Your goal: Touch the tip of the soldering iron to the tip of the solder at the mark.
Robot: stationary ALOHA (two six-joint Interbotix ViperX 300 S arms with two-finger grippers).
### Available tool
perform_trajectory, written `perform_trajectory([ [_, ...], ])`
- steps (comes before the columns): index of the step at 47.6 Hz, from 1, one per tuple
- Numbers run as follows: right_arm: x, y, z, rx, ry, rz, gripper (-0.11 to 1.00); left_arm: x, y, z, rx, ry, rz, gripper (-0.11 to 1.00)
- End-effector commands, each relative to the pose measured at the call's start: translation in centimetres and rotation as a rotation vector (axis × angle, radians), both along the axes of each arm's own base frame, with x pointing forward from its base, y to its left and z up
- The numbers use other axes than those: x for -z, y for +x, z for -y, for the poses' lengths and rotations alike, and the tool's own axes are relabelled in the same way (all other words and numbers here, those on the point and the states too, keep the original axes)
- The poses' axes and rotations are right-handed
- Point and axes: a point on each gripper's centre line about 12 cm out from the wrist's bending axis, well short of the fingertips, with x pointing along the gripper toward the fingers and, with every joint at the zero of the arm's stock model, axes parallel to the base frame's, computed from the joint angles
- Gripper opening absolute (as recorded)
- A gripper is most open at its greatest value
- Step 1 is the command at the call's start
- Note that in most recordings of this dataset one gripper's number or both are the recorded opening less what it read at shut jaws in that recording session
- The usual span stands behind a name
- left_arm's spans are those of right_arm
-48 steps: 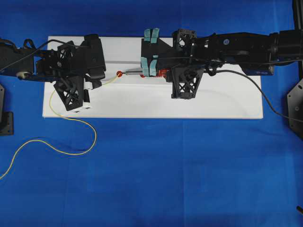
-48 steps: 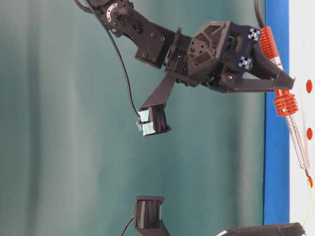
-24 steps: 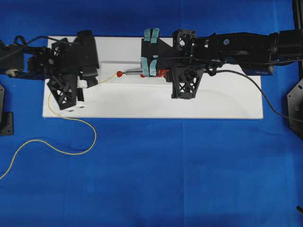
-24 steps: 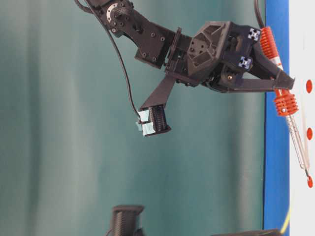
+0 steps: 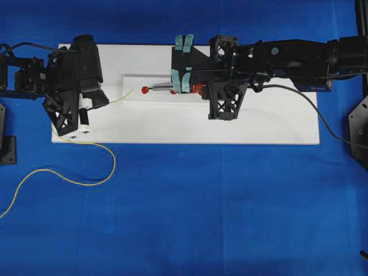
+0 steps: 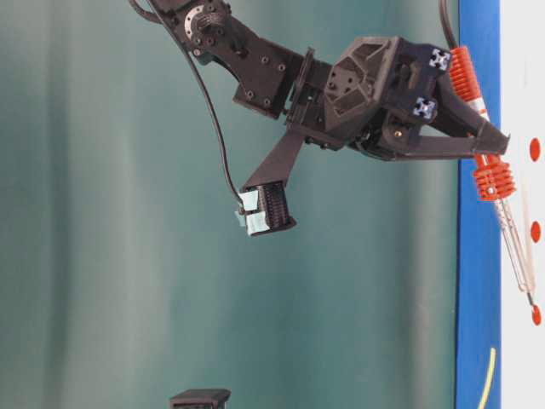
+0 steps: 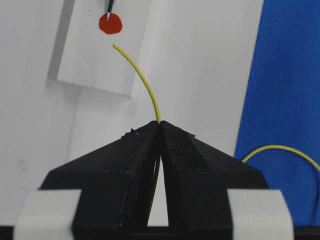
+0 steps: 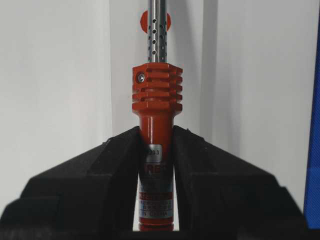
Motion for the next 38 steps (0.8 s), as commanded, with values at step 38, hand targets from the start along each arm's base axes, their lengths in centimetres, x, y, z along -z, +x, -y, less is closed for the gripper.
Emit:
perform_trajectory([
  [38,-3.8,-7.3,-1.0,0.036,-0.017,0.079,0.06,-1.2,0.8,0.0,-0.001,0.003,0.055,0.02],
])
